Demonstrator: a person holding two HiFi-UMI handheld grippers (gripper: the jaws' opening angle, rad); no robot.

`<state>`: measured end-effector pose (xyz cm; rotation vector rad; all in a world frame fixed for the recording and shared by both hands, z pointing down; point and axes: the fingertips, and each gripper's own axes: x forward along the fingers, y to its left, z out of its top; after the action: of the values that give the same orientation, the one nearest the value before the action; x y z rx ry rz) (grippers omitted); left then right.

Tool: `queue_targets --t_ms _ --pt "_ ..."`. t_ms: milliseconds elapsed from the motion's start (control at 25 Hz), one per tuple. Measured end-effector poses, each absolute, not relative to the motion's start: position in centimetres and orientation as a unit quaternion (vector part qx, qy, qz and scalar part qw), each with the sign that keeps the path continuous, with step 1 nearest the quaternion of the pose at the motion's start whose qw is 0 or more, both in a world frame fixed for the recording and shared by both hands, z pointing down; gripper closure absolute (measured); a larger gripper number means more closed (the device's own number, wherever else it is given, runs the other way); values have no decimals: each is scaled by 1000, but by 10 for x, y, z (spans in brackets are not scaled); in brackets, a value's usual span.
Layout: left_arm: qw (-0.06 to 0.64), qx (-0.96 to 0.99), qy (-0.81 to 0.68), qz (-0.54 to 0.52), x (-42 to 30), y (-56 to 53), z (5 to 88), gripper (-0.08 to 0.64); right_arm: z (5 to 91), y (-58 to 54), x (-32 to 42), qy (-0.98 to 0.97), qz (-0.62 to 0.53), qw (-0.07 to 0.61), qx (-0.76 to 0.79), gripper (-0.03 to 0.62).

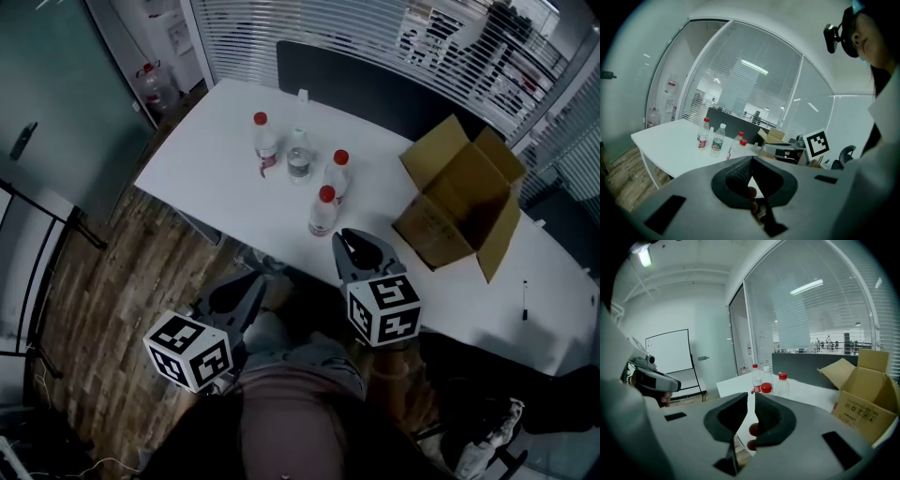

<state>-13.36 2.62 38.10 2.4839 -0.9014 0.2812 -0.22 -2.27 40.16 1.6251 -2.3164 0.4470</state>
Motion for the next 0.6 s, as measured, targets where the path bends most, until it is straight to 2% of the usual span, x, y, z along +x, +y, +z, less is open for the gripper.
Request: queue_targets --t_ms 120,600 --pt "230 913 -323 97 -135 29 374 552 397 -10 -4 -796 154 134 569 541" --pt "231 921 -292 117 -155 54 376 552 387 41 -16 -766 155 144 607 555"
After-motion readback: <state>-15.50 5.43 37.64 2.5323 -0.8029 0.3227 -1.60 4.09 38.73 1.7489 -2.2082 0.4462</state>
